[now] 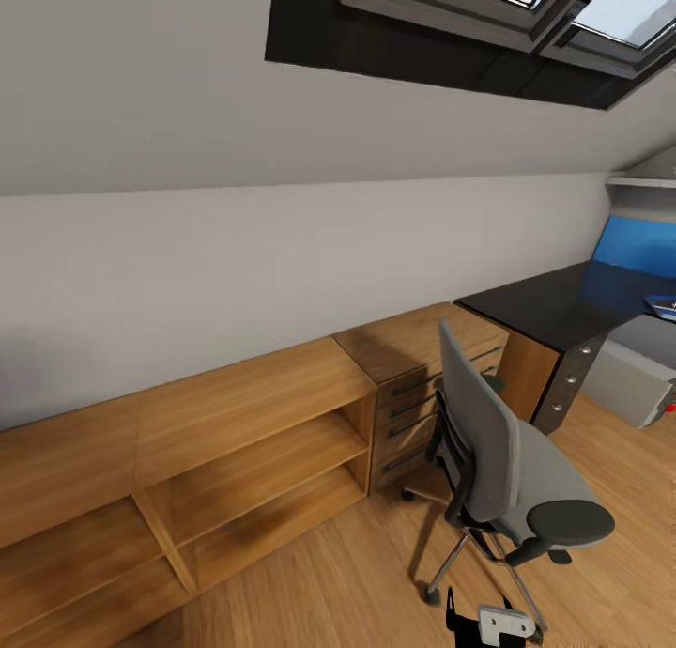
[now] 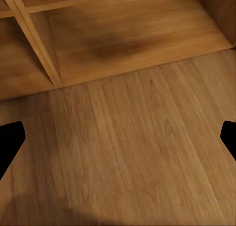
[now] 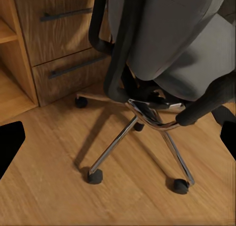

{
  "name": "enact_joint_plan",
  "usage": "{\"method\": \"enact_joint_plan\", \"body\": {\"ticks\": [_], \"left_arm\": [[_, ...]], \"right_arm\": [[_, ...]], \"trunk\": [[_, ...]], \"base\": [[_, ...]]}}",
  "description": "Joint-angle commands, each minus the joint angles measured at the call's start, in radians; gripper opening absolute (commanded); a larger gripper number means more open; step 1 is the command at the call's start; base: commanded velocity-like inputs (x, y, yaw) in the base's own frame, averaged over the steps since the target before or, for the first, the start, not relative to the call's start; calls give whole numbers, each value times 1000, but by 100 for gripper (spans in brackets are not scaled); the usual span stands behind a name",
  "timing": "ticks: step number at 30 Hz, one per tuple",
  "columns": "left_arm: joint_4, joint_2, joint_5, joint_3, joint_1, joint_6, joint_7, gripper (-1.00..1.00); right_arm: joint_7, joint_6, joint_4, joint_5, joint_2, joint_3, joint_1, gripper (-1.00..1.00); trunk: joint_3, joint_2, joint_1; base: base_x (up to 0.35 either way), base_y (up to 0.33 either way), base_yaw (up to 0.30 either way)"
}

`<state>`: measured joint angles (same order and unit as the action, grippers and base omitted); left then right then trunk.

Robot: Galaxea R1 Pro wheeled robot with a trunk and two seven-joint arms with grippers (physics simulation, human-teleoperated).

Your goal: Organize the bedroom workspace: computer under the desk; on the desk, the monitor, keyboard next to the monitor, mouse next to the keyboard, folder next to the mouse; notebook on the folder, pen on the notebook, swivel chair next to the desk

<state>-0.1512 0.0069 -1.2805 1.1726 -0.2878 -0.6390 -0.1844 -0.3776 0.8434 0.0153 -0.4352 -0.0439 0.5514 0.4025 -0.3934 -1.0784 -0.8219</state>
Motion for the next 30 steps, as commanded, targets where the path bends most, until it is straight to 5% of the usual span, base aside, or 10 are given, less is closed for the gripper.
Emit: {"method": "enact_joint_plan", "body": {"ticks": [1,18,24,26,30], "left_arm": [[-2,1,-2,9,-1,-2,-9,100],[8,-2,-2,10,-1,41,-9,100],[56,-5,2,11,90,80,-3,100],[58,-6,15,12,131,20,-1,100],[59,-12,82,14,194,-226,0,100]], "right_arm": [[-6,2,2,-4,-1,9,1,100],[-7,3,6,-5,4,6,-13,100],[-7,53,6,8,6,6,-176,100],[-7,118,6,19,7,6,-217,100],[-7,204,6,66,1,9,-279,100]], "trunk": [[-3,-1,0],[-28,-1,0],[-37,-1,0],[-40,-1,0],[-46,-1,0]], "base": [[0,0,-102],[0,0,-103],[0,0,-106],[0,0,-106],[0,0,-106]]}}
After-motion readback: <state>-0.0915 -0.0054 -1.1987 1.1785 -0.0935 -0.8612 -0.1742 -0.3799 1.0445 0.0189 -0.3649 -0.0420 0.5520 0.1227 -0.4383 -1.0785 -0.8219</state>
